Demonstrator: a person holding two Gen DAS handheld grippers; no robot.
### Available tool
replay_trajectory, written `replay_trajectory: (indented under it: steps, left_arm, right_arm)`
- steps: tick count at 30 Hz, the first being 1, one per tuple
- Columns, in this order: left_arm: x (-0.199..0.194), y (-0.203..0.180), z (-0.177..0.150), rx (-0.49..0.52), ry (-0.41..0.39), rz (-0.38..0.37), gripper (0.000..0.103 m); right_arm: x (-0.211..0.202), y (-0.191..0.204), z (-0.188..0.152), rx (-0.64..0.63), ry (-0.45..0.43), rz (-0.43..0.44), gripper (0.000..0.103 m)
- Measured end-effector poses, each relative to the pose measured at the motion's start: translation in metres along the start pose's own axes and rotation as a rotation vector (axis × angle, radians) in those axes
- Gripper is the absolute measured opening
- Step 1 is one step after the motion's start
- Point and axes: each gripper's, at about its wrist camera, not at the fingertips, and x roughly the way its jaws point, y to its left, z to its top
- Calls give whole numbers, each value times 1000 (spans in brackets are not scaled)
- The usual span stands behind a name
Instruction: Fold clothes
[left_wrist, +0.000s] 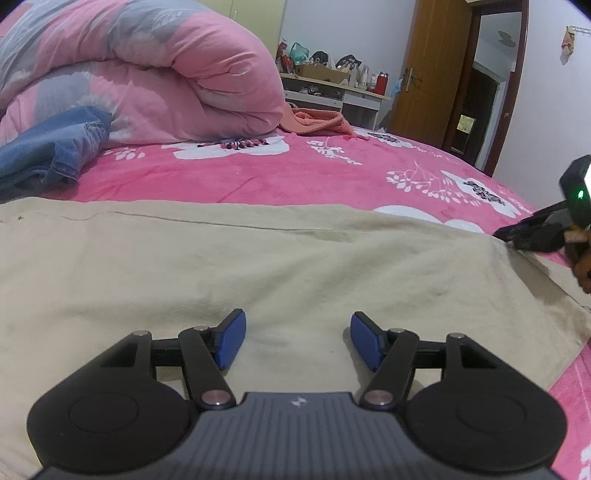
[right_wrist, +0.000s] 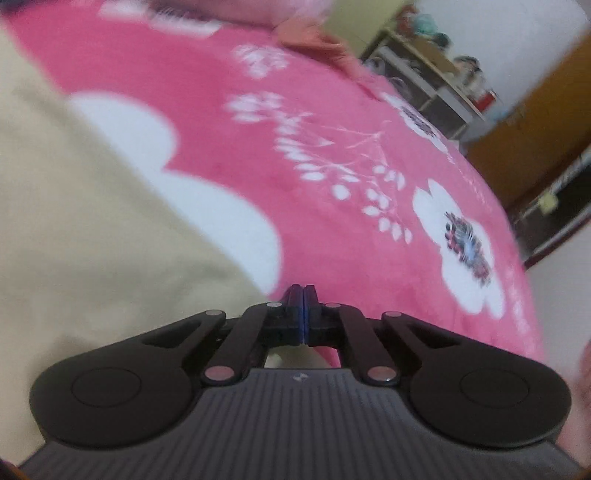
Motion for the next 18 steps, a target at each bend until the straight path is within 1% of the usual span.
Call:
replay_trajectory:
  steps: [2,3,4,6,8,11,16,18]
  left_arm:
    - [-1,0,0,-1,0,-1,64]
    - [-1,0,0,-2,0,-1,64]
    - [-1,0,0,-3,0,-2,64]
    - [-1,1,0,-4,1,-3,64]
    - [-1,0,0,-3,2,-2,64]
    - [-1,0,0,-3,3,-1,64]
    - [-1,0,0,-3,2,-1,64]
    - [-1,0,0,-4,2,-2,64]
  right_arm:
    - [-5,-24,-5,102,-11,-33,4]
    - [-12,-40,-10,158,-8,-73,5]
    - [-21,-50,-20,229,-5,-87,7]
    - [-42,-57,-51,401,-2,-66,13]
    - [-62,-64,-82,573,1,-44,32]
    - [-93,-75,-129,832,6,-10,41]
    - [-144,-93,-207,1262,15,49,46]
    - [-164,-100,-238,1434,19,74,47]
